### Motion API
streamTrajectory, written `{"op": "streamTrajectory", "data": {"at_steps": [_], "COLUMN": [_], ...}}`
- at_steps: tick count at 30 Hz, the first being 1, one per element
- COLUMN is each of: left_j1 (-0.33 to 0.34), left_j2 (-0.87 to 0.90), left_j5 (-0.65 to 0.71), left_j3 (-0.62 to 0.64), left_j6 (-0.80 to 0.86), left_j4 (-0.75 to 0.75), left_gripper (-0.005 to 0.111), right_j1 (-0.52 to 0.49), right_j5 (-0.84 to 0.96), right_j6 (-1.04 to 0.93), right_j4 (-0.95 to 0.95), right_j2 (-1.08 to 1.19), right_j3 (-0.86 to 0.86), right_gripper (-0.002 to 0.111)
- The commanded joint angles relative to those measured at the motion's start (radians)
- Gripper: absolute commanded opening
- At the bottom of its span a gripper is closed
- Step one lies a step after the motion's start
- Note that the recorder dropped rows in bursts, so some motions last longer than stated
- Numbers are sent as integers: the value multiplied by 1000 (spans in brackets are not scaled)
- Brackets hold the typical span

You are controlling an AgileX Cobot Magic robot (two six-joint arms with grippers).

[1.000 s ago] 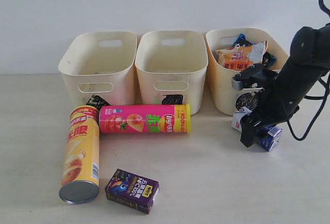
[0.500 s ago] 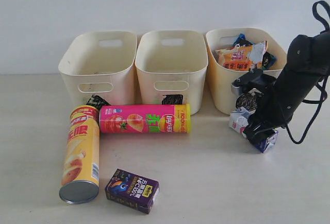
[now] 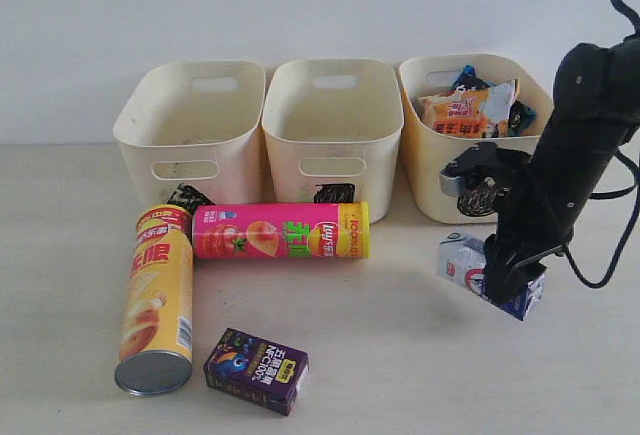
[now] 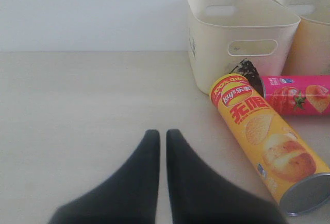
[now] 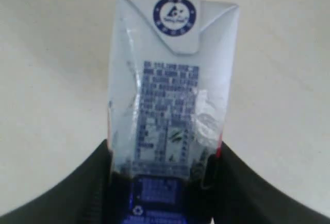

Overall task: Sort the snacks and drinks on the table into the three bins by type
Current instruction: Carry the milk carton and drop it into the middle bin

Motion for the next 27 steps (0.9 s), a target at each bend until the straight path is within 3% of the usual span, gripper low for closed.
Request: {"op": "streamTrajectory", "data": {"at_steps": [1, 6, 16, 27], "left_j1": [4, 4, 4, 4], "left_j2": [-3, -3, -3, -3], "left_j5": [-7, -7, -7, -9], "left_j3": [-2, -2, -2, -2], "left_j6": [-9, -9, -9, -9], "left_j4": [-5, -5, -5, -5], "left_gripper": [4, 4, 4, 4], "right_j1": [82, 153, 154, 154], "right_j5": [13, -29, -144, -308], "right_j6": [-69, -100, 8, 103], "right_j4": [6, 33, 277, 279], "right_j2": [-62, -115, -126, -69], "right_j3": [-1, -23, -178, -305], "right_gripper": [0, 0, 0, 0]}}
